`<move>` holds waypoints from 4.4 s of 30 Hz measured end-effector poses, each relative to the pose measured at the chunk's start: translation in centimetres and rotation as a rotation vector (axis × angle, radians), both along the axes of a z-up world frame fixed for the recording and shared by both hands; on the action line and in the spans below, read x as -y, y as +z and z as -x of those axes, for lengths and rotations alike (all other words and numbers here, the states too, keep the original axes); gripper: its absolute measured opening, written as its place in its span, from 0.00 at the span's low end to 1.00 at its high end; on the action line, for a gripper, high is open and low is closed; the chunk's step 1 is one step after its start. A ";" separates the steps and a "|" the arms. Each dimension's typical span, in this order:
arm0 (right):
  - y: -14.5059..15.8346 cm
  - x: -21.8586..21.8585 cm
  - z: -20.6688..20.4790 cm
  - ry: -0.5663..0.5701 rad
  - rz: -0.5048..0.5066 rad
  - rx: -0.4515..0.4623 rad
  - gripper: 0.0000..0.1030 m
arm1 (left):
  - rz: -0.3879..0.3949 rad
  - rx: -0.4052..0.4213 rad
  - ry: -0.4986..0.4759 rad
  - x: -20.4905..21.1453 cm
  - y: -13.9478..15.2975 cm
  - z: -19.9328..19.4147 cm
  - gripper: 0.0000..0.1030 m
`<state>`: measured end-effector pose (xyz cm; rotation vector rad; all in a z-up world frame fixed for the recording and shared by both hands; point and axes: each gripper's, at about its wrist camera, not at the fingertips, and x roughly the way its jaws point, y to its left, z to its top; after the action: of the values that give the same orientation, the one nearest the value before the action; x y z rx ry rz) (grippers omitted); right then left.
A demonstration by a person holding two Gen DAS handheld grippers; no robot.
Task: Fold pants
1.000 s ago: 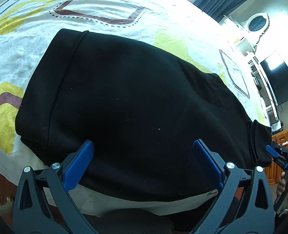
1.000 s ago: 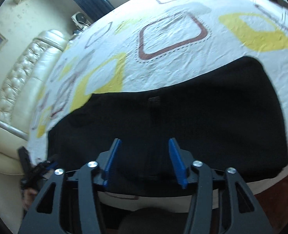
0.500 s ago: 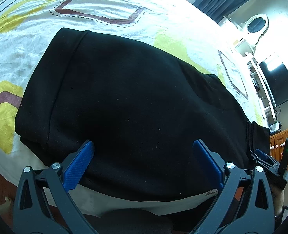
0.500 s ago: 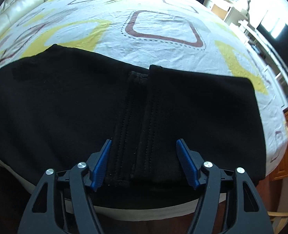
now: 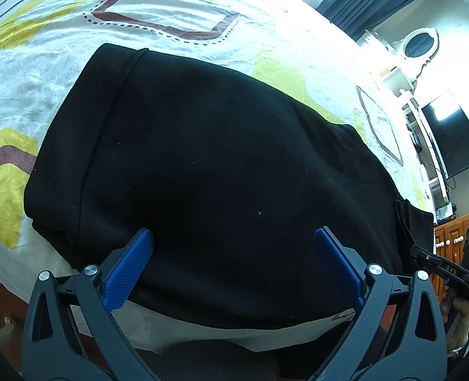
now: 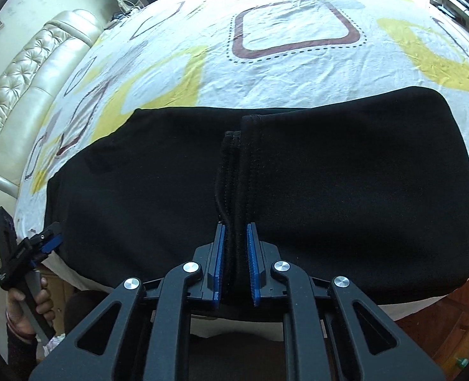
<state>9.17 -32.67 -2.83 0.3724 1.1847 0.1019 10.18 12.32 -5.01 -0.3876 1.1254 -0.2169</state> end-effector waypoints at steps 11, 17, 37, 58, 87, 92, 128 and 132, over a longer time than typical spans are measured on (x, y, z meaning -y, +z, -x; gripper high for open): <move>-1.0 -5.6 -0.5 0.096 0.019 0.000 0.13 | 0.002 0.001 -0.001 0.2 0.0 0.1 0.98; -1.2 -7.2 -0.5 0.126 0.070 0.009 0.14 | 0.006 -0.001 -0.004 0.1 0.1 0.1 0.98; -0.6 -12.8 0.9 0.217 0.318 0.106 0.64 | 0.135 -0.005 0.014 -1.5 0.1 0.2 0.98; 2.5 -11.1 2.6 0.235 0.294 0.204 0.70 | 0.260 0.032 0.080 -11.2 -0.3 -2.0 0.97; 2.4 -2.9 3.5 0.026 -0.002 0.124 0.71 | 0.403 0.081 -0.180 -4.1 7.5 -3.9 0.10; 4.0 0.0 4.6 -0.011 -0.013 0.160 0.71 | 0.436 0.135 -0.341 5.4 13.5 -3.7 0.10; -0.9 21.5 8.1 -0.367 -0.362 0.145 0.71 | 0.360 0.059 -0.618 37.7 7.4 -2.4 0.68; -1.8 22.4 5.4 -0.340 -0.439 0.134 0.73 | 0.359 0.058 -0.472 29.2 6.4 -5.0 0.71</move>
<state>3.76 -55.05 -4.65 0.9336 0.9466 0.0893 15.20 -16.89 1.35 -0.4238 1.1085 -0.8486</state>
